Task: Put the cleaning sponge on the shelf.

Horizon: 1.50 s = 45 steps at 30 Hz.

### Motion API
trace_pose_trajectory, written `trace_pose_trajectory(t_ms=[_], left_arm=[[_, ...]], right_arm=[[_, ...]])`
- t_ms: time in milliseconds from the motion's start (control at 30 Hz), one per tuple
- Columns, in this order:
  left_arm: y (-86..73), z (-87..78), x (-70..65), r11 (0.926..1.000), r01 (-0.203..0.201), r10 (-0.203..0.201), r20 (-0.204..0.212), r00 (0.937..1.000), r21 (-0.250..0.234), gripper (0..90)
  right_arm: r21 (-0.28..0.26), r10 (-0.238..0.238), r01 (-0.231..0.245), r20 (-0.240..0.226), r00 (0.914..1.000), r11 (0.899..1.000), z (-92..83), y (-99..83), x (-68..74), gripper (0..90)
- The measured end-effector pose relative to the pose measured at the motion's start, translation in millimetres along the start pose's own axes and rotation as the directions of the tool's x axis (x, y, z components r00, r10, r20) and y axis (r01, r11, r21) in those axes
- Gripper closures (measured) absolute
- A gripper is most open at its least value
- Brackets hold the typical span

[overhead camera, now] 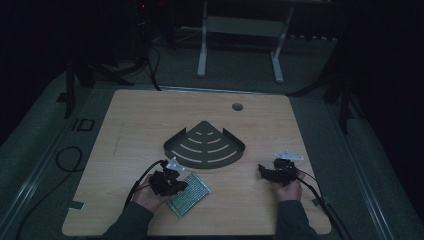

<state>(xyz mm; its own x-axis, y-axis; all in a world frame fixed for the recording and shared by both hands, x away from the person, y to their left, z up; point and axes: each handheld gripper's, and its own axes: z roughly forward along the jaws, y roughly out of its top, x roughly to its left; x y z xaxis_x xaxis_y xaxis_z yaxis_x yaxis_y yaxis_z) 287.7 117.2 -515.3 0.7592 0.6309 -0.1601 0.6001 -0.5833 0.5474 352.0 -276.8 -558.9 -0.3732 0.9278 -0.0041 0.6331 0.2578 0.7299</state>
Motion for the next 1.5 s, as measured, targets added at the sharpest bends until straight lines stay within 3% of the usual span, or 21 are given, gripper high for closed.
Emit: trace_pose_trajectory(t_ms=[133, 600, 767, 1033, 1333, 1500], left_arm=[[-4.4, 3.4, 1.9, 0.9994, 0.011, -0.01, -0.015, 0.9998, 0.032, 90.0], [-19.8, -11.4, 18.4, 0.9976, 0.044, -0.041, -0.053, 0.9978, 0.054, 90.0], [-30.9, -23.8, 34.1, 0.9945, 0.076, -0.069, -0.087, 0.9938, 0.073, 90.0], [-40.6, -36.2, 54.9, 0.9869, 0.124, -0.113, -0.102, 0.9883, 0.103, 90.0], [-38.0, -45.2, 64.6, 0.9819, 0.147, -0.137, -0.085, 0.9868, 0.119, 87.3], [-26.7, -50.3, 70.9, 0.9781, 0.148, -0.135, -0.092, 0.9865, 0.146, 84.2]], right_arm=[[0.0, 0.0, 0.0, 0.0, 1.0, 1.0, 0.0, 0.0, 0.0, 20.1], [0.0, 0.0, 0.0, 0.0, 1.0, 1.0, 0.0, 0.0, 0.0, 20.1], [0.0, -0.001, 0.001, 0.0, 1.0, 1.0, 0.0, 0.0, 0.0, 20.1], [0.0, 0.001, -0.001, 0.0, 1.0, 1.0, 0.0, 0.0, 0.1, 20.1], [0.0, 0.001, -0.001, 0.0, 1.0, 1.0, 0.0, 0.0, 0.1, 20.1], [0.0, 0.001, -0.001, 0.0, 1.0, 1.0, 0.1, 0.0, 0.1, 20.1]])
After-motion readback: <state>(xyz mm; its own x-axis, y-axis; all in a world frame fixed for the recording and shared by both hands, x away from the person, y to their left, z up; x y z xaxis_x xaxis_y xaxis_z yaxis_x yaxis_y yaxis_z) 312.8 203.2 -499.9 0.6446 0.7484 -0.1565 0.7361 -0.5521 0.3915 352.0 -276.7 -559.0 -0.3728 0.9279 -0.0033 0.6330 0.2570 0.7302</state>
